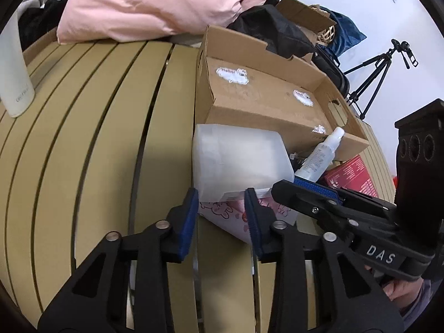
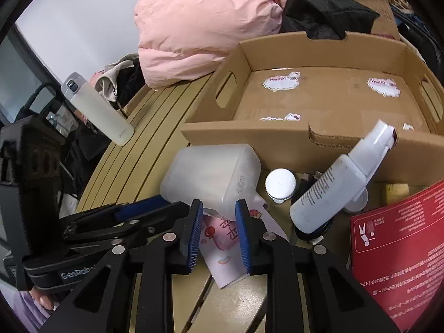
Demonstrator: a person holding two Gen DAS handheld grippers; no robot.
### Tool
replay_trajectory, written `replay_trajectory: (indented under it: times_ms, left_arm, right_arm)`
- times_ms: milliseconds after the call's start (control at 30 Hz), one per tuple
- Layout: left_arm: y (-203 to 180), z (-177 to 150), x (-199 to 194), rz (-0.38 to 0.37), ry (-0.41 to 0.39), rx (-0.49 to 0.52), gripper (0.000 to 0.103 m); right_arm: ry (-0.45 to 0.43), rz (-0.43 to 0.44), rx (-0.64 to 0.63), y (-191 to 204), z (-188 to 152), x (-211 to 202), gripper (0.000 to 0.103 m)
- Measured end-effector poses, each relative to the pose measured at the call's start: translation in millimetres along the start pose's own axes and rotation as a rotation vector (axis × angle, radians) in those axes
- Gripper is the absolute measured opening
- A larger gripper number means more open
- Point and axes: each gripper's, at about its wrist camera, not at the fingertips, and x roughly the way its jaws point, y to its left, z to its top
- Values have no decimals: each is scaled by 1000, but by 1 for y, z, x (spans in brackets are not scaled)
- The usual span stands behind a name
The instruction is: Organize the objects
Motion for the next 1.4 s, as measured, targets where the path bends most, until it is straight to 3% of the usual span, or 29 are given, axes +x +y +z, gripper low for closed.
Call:
replay_trajectory:
  times_ms: [67, 233, 333, 400, 467, 633, 833, 933, 1000, 1167, 1300, 1400]
  left_arm:
    - [-1, 2, -9, -4, -18, 0, 19]
    - [-18, -3, -22, 20, 0, 52, 19]
    - [-28, -26, -30, -36, 42, 114, 19]
    - [-27, -42, -35, -78, 52, 127, 24]
    - [-26, -48, -36, -59, 37, 139, 39]
    - [-15, -32, -31, -29, 22, 65, 43]
    - [-10, -44, -31, -36, 74, 77, 46]
    - [-12, -57, -39, -49, 102, 124, 50]
    - [-16, -62, -40, -61, 113, 159, 51]
    - [-13, -59, -28, -94, 141, 134, 50]
    - [-7, -56, -22, -153, 155, 98, 50]
    - [-7, -54, -22, -166, 157, 85, 43]
  right_arm:
    - [-7, 2, 3, -1, 1, -4, 25]
    - [-31, -17, -23, 7, 3, -23, 22]
    - [-18, -34, -41, 12, -12, -37, 22]
    - [2, -29, -31, 8, -30, -47, 22]
    - [-11, -3, 8, -2, -46, -59, 22]
    - [-27, -20, 54, -13, -51, -62, 23]
    - [53, -54, 37, -3, -52, -36, 26]
    - [89, 29, 57, -3, -62, -38, 50]
    - [76, 42, 52, 0, -69, -46, 95]
    - [85, -55, 66, 5, -78, -46, 99]
    - [55, -49, 86, 6, -85, -53, 99]
    - [54, 5, 108, 4, -86, -50, 95]
